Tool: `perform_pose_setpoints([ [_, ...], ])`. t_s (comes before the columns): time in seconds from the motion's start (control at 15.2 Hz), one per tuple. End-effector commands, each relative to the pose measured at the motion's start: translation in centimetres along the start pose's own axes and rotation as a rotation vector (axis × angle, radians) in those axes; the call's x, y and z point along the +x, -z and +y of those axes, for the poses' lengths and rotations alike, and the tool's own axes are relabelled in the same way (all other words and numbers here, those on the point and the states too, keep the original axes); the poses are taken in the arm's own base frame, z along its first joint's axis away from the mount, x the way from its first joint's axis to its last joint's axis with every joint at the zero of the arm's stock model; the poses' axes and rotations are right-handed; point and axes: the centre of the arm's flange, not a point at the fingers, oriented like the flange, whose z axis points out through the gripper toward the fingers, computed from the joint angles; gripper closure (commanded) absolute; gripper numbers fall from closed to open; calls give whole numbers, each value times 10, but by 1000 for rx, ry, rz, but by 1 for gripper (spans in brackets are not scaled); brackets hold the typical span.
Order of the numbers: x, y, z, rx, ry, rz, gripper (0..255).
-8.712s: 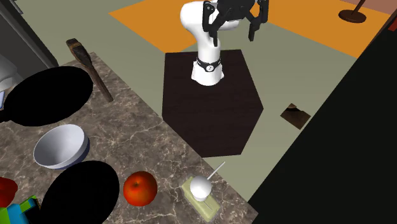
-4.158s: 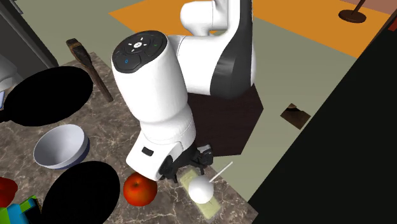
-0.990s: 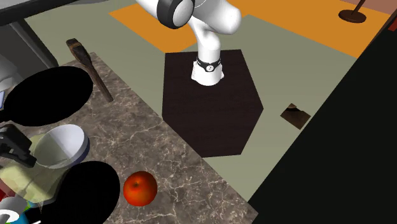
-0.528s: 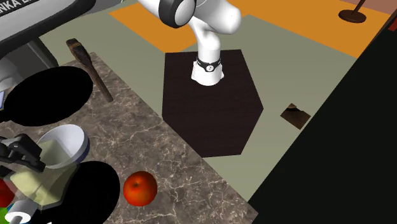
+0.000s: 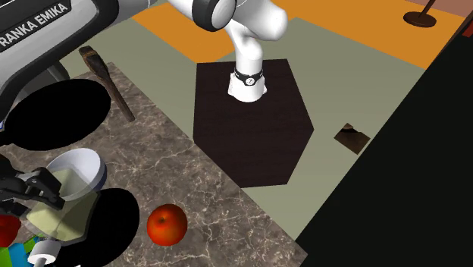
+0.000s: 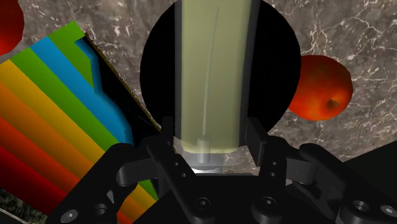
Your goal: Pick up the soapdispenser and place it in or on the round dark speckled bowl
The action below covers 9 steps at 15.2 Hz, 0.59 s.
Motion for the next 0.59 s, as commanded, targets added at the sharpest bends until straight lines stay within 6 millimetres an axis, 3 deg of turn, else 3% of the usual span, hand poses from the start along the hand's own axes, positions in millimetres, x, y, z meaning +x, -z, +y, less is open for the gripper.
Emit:
perform_pose_setpoints([
  [0.0, 0, -1, 0, 0, 0, 0, 255],
  [0.26, 0, -1, 0, 0, 0, 0, 255],
  [0.33, 0, -1, 0, 0, 0, 0, 0],
  [0.53, 0, -1, 0, 0, 0, 0, 0],
])
